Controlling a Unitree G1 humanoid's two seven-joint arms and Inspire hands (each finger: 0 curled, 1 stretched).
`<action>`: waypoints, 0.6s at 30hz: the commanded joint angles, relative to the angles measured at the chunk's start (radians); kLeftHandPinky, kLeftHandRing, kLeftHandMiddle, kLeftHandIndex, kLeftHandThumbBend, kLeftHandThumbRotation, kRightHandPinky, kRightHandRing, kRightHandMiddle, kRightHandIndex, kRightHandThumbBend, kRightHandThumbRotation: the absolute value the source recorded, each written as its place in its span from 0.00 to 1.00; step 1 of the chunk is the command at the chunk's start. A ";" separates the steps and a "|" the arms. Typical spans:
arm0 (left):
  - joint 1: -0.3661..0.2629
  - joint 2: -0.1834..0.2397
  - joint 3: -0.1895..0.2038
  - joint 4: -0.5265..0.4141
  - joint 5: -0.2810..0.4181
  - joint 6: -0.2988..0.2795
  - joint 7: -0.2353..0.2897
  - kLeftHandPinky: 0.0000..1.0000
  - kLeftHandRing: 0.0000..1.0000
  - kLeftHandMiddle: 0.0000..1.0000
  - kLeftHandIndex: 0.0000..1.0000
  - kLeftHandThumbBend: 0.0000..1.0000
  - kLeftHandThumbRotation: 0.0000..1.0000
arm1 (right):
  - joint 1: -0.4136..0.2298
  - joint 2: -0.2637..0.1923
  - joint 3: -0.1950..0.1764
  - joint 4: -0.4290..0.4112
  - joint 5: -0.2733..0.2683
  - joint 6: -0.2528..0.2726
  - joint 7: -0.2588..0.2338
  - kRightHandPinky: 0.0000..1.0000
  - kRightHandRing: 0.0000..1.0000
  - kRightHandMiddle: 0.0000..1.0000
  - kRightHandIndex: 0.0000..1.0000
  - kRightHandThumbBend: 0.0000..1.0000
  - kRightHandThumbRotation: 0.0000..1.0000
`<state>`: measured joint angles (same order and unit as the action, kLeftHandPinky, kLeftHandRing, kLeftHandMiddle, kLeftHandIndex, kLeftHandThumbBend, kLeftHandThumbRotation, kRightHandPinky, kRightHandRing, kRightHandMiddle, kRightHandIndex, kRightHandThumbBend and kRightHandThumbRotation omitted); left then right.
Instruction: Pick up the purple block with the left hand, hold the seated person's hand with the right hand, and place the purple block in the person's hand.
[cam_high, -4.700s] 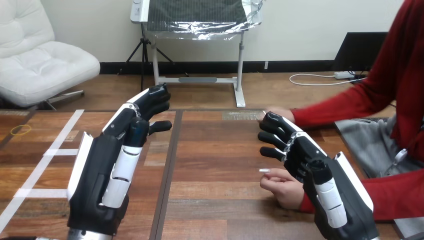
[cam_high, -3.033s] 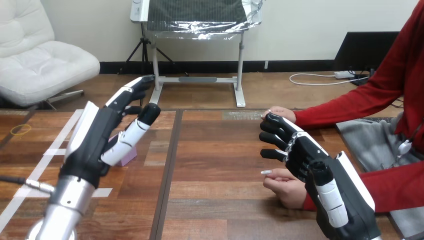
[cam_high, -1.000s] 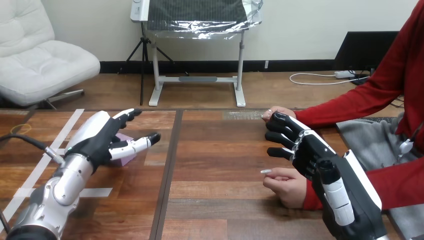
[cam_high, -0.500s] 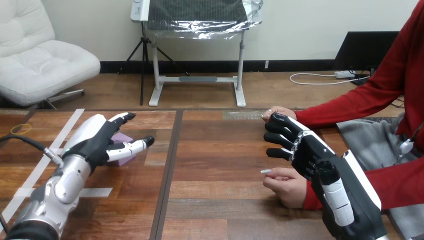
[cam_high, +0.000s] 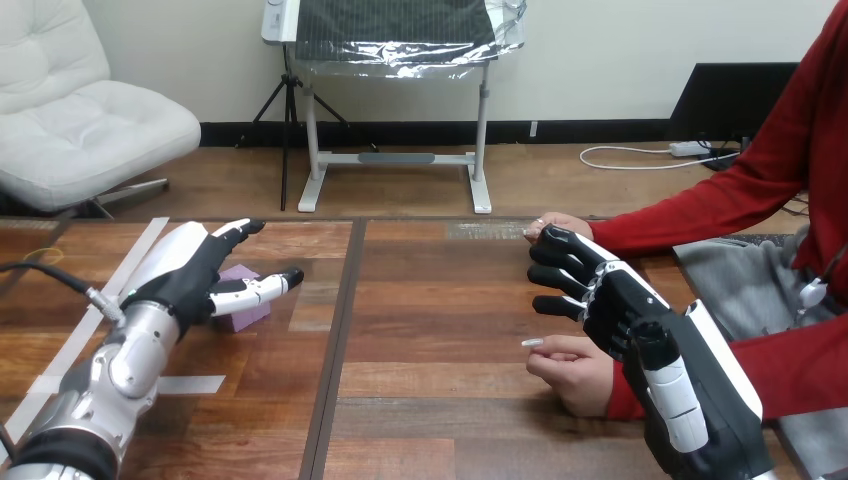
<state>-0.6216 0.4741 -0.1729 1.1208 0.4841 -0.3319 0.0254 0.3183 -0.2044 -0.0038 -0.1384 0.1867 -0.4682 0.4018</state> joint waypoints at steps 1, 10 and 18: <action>-0.096 0.025 -0.012 0.018 0.006 -0.001 0.024 0.80 0.91 0.93 0.91 0.55 0.63 | -0.065 -0.015 -0.013 -0.023 0.002 -0.012 0.003 0.80 0.86 0.88 0.88 0.84 1.00; -0.103 0.027 -0.023 0.024 0.007 0.008 0.030 0.81 0.92 0.93 0.91 0.54 0.62 | -0.068 -0.019 -0.013 -0.024 0.005 -0.005 0.008 0.80 0.86 0.88 0.88 0.85 1.00; -0.114 0.033 -0.053 0.025 0.042 0.044 0.037 0.81 0.91 0.92 0.91 0.56 0.65 | -0.073 -0.020 -0.014 -0.021 0.006 -0.006 0.011 0.80 0.86 0.88 0.88 0.85 1.00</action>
<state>-0.6404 0.4747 -0.1986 1.1414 0.5037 -0.3087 0.0409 0.3168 -0.2054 -0.0040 -0.1384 0.1868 -0.4682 0.4084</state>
